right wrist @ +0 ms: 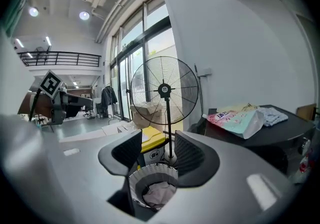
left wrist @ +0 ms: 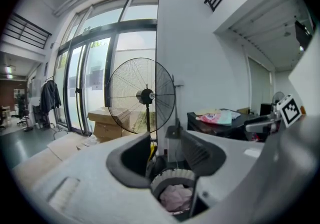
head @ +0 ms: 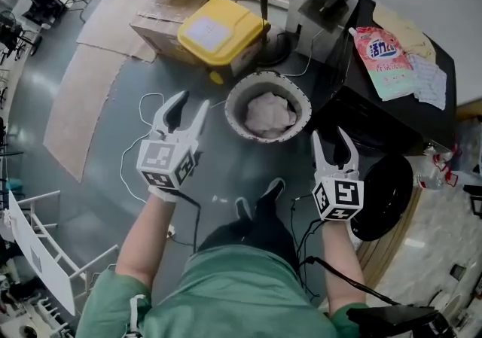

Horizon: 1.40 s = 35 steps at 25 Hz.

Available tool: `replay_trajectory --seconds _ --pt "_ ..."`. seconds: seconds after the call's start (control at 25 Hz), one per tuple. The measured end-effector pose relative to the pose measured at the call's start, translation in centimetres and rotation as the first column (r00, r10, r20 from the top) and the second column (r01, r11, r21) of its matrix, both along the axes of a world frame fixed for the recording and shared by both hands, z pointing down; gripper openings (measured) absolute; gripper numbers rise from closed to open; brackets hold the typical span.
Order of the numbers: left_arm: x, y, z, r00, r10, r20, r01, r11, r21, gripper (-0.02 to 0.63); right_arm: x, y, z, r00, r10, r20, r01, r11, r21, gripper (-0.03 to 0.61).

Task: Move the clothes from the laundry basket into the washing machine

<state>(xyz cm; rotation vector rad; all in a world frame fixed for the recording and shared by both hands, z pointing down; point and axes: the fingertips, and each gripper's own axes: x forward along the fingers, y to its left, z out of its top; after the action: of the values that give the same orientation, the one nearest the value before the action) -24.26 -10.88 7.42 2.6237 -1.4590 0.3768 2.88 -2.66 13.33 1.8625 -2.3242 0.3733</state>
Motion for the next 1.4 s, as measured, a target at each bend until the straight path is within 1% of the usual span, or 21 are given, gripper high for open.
replay_trajectory --seconds 0.16,0.28,0.48,0.64,0.76,0.92,1.08,1.16,1.24,1.28,1.4 --pt "1.8 -2.6 1.1 0.999 -0.022 0.024 0.023 1.000 -0.020 0.192 1.6 -2.8 2.6 1.000 -0.029 0.003 0.029 0.999 -0.032 0.201" --pt "2.5 -4.3 2.5 0.999 -0.034 0.026 0.035 0.999 -0.032 0.192 1.9 -4.9 5.0 0.998 -0.065 -0.012 0.065 0.996 -0.059 0.201" --pt "1.6 -6.8 4.8 0.997 -0.072 0.023 0.074 0.996 -0.048 0.192 0.8 -8.7 9.7 0.990 -0.133 -0.046 0.127 0.985 -0.115 0.201" --pt "0.2 -8.1 7.4 0.996 -0.081 0.034 0.083 0.994 -0.075 0.192 -0.5 -11.3 13.9 0.981 -0.175 -0.082 0.160 0.974 -0.163 0.201" --pt "-0.9 -9.0 9.7 0.997 -0.077 0.032 0.080 0.992 -0.097 0.192 -1.6 -13.0 16.8 0.977 -0.188 -0.096 0.168 0.968 -0.188 0.201" --pt "-1.9 -10.7 13.4 0.998 -0.065 0.022 0.067 0.993 -0.102 0.192 -2.5 -15.4 21.3 0.975 -0.195 -0.105 0.170 0.963 -0.208 0.201" --pt "-2.3 -12.1 17.6 0.999 -0.037 0.020 0.038 0.995 -0.088 0.192 -3.0 -17.6 26.8 0.975 -0.196 -0.102 0.168 0.957 -0.236 0.201" --pt "-2.4 -13.1 20.0 0.999 -0.034 0.000 0.034 0.996 -0.085 0.192 -3.1 -18.9 30.0 0.974 -0.205 -0.095 0.176 0.952 -0.251 0.201" --pt "-2.3 -14.1 22.9 0.999 -0.035 -0.019 0.034 0.996 -0.083 0.192 -3.1 -20.4 33.7 0.969 -0.228 -0.094 0.196 0.943 -0.271 0.201" --pt "-2.2 -14.5 24.5 0.999 -0.030 -0.015 0.028 0.996 -0.079 0.192 -3.3 -21.2 35.6 0.965 -0.244 -0.095 0.209 0.936 -0.283 0.201" --pt "-1.6 -15.1 29.3 1.000 -0.009 -0.010 0.008 0.998 -0.069 0.193 -4.4 -23.0 41.7 0.945 -0.311 -0.100 0.265 0.909 -0.323 0.201"
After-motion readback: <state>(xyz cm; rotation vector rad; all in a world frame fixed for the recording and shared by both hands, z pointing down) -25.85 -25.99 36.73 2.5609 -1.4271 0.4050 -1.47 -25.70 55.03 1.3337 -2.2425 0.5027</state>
